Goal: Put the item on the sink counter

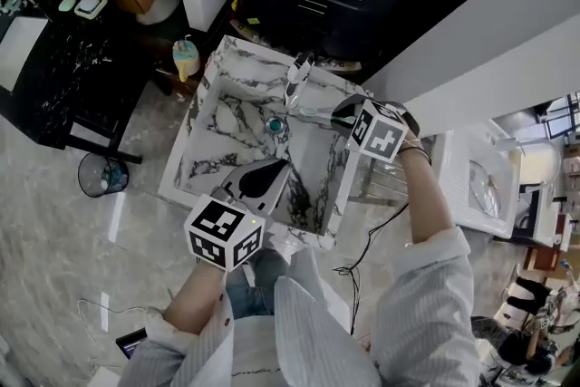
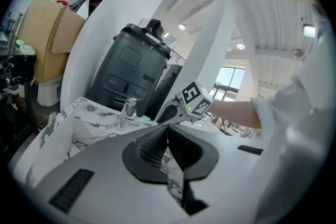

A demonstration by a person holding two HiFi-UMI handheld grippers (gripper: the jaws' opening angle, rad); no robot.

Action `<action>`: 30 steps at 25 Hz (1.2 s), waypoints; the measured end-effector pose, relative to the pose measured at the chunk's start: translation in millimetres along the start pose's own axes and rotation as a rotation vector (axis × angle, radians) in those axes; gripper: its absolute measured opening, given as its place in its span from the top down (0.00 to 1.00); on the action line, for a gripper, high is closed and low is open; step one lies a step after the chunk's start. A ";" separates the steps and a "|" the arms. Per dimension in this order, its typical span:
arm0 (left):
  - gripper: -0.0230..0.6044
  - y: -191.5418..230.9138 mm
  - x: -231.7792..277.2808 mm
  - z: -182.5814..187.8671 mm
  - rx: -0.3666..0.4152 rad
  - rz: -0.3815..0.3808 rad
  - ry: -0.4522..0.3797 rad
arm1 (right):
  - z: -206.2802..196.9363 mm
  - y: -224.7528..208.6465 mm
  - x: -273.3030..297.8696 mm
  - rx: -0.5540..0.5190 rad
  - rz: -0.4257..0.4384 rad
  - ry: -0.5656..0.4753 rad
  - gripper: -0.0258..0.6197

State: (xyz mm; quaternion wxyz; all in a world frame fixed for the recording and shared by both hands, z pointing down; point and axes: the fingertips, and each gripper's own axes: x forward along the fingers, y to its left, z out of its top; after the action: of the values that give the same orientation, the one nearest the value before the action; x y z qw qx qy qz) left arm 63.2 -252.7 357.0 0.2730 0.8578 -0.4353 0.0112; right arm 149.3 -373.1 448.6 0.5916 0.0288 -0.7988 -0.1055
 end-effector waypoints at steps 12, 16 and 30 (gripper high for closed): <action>0.94 -28.3 -37.2 -6.0 0.019 0.073 -0.077 | 45.2 65.9 -40.1 0.109 -0.061 -0.231 0.89; 0.94 -28.8 -45.0 -9.4 0.018 0.077 -0.077 | 72.8 83.0 -49.8 0.150 -0.080 -0.324 0.89; 0.94 3.5 -122.6 2.4 0.067 0.025 -0.077 | 187.5 140.3 -77.7 0.370 -0.224 -0.596 0.89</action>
State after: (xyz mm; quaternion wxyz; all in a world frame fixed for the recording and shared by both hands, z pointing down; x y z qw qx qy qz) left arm -16.1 -164.7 325.1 0.2269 0.8609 -0.4554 -0.0038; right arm 5.2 -197.6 352.0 0.3027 0.1904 -0.9335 -0.0271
